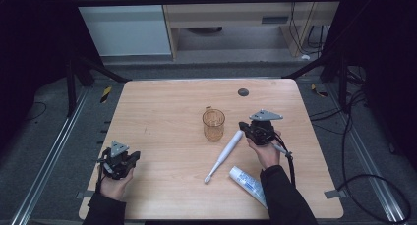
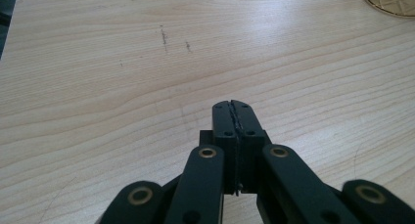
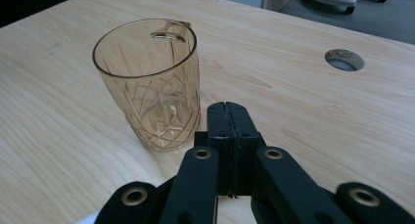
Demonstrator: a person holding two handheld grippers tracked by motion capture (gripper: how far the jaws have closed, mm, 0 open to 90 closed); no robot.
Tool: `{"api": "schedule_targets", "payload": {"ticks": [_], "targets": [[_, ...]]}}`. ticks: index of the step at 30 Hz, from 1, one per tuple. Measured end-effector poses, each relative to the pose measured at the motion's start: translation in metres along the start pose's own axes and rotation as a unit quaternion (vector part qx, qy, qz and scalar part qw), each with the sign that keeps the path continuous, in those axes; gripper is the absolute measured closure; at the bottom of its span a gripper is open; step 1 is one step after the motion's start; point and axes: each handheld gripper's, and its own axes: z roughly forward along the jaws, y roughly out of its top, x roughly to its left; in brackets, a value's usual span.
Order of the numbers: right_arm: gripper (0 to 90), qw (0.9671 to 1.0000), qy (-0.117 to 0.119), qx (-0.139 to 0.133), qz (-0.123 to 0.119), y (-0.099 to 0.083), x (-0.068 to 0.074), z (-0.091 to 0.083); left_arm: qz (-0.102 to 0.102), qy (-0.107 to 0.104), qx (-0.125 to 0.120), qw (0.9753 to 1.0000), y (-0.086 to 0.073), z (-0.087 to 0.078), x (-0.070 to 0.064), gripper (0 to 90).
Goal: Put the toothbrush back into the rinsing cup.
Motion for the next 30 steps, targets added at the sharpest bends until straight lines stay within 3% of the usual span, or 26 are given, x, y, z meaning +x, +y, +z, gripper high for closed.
{"api": "schedule_targets", "payload": {"ticks": [19,30], "targets": [[90.0,0.9983,-0.009,0.057,0.001,-0.016,-0.01,0.044,0.009,0.002,0.002,1.0,0.0,0.001,0.001,89.1],[90.0,0.9972,-0.011,0.074,0.0,-0.023,-0.011,0.054,0.01,0.002,0.003,0.9999,0.0,0.001,0.001,89.2]]}}
